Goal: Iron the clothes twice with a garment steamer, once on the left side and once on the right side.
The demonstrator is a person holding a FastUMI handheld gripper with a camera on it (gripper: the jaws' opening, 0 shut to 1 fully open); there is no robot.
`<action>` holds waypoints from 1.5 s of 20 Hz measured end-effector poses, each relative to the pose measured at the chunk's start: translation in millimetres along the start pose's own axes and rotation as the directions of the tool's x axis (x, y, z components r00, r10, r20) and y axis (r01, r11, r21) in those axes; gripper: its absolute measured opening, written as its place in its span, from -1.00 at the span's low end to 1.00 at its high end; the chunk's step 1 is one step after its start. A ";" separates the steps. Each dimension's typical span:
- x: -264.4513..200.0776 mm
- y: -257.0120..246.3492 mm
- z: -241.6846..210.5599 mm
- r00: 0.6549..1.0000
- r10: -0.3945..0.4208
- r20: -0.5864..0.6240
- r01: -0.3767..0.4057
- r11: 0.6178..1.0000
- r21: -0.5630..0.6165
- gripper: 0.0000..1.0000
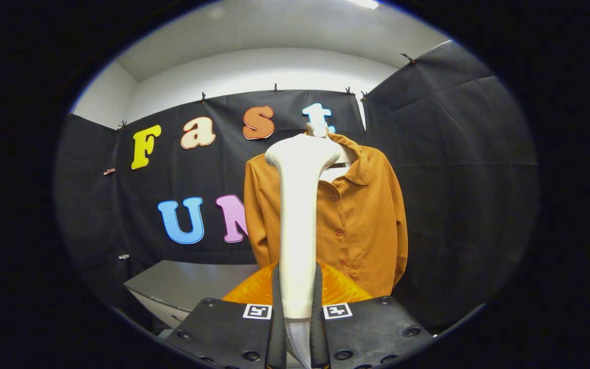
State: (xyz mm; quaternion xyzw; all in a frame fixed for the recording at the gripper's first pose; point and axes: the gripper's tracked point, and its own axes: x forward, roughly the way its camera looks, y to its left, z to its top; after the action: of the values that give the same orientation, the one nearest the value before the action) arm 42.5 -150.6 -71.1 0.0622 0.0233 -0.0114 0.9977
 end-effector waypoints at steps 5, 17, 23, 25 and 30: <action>13.6 17.4 22.9 0.999 0.023 0.031 -0.022 0.999 -0.026 -0.57; 17.0 26.9 31.5 0.999 0.037 0.040 -0.036 0.999 -0.023 -0.57; 15.2 27.5 29.3 0.999 0.041 0.034 -0.041 0.999 -0.019 -0.57; 15.4 27.5 28.4 0.999 0.041 0.031 -0.040 0.999 -0.018 -0.57; 14.0 28.3 26.8 0.999 0.045 0.027 -0.045 0.999 -0.017 -0.57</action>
State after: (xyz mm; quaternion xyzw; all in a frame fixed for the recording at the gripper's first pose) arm 58.5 -126.1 -41.8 0.0543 0.0081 0.0104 0.9984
